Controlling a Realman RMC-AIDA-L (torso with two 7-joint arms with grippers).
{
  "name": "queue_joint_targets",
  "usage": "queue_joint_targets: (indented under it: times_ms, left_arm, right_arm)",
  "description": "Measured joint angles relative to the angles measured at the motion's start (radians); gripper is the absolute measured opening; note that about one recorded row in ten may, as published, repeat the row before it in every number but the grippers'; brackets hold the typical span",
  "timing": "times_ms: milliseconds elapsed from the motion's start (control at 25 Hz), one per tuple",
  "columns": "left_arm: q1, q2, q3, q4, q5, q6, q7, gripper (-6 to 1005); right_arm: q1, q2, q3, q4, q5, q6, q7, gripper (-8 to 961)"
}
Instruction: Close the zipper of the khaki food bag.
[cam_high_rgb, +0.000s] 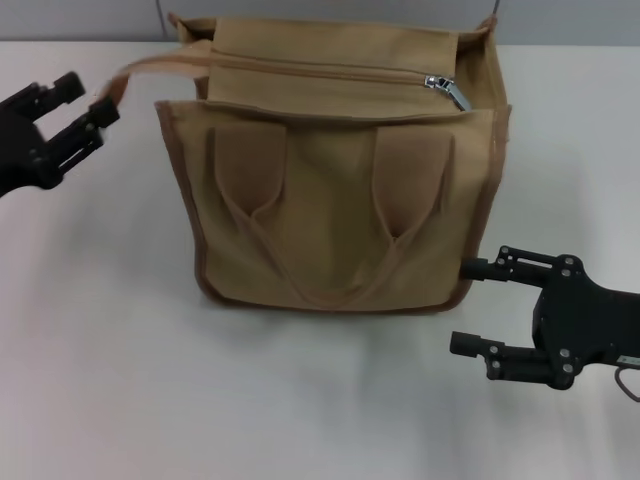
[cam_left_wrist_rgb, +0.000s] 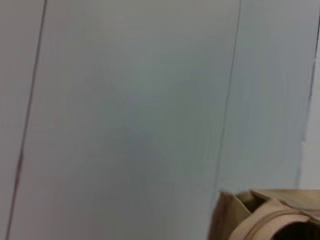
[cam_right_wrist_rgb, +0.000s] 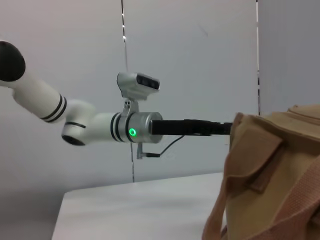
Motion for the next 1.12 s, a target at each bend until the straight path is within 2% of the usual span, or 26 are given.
queue_joint_targets:
  times_ms: [80,120,200,280,320,480,560,600,640,680,720,760,840,920,960,1120]
  left_arm:
    - [0.008,0.023,0.005,0.034,0.039,0.024,-0.09,445]
    - [0.01,0.045,0.003,0.047,0.065,0.042,-0.149,493]
    - [0.015,0.065,0.003,0.053,0.078,0.05,-0.194,725]
    - [0.016,0.071,0.006,0.054,0.083,0.053,-0.209,746]
    - [0.018,0.085,0.016,0.056,0.109,0.083,-0.231,756]
    - [0.006,0.089,0.021,0.058,0.174,0.165,-0.236,798]
    - [-0.013,0.076,0.029,0.059,0.246,0.235,-0.22,819]
    - [-0.013,0.076,0.029,0.059,0.246,0.235,-0.22,830]
    - [-0.027,0.065,0.043,0.059,0.29,0.264,-0.206,840]
    - [-0.027,0.065,0.043,0.059,0.29,0.264,-0.206,840]
    - [-0.038,0.053,0.065,0.055,0.329,0.288,-0.187,840]
    - [-0.038,0.053,0.065,0.055,0.329,0.288,-0.187,840]
    - [-0.043,0.034,0.099,0.047,0.351,0.304,-0.148,840]
    - [-0.039,0.0,0.142,0.038,0.353,0.305,-0.077,840]
    - [-0.039,0.0,0.142,0.038,0.353,0.305,-0.077,840]
    - [-0.044,-0.027,0.199,-0.014,0.354,0.275,0.022,840]
  right_arm:
    - [0.01,0.001,0.0,0.013,0.0,0.009,0.0,741]
    - [0.017,0.002,-0.001,0.02,0.0,0.02,0.0,741]
    - [0.024,0.003,-0.002,0.028,0.0,0.029,0.001,741]
    - [0.027,0.003,-0.002,0.032,0.0,0.031,0.001,741]
    - [0.035,0.003,-0.002,0.041,-0.001,0.035,0.001,741]
    - [0.044,0.003,-0.002,0.057,-0.01,0.045,0.002,741]
    - [0.053,0.01,-0.002,0.068,-0.013,0.055,0.002,741]
    - [0.053,0.01,-0.002,0.068,-0.013,0.055,0.002,741]
    - [0.058,0.014,-0.007,0.073,-0.014,0.06,0.003,741]
    - [0.058,0.014,-0.007,0.073,-0.014,0.06,0.003,741]
    - [0.064,0.015,-0.02,0.088,-0.015,0.069,0.003,741]
    - [0.064,0.015,-0.02,0.088,-0.015,0.069,0.003,741]
    - [0.073,0.015,-0.036,0.108,-0.015,0.079,0.003,741]
    - [0.089,0.016,-0.064,0.135,-0.015,0.103,0.003,741]
    - [0.089,0.016,-0.064,0.135,-0.015,0.103,0.003,741]
    - [0.104,0.02,-0.104,0.165,-0.015,0.137,0.003,741]
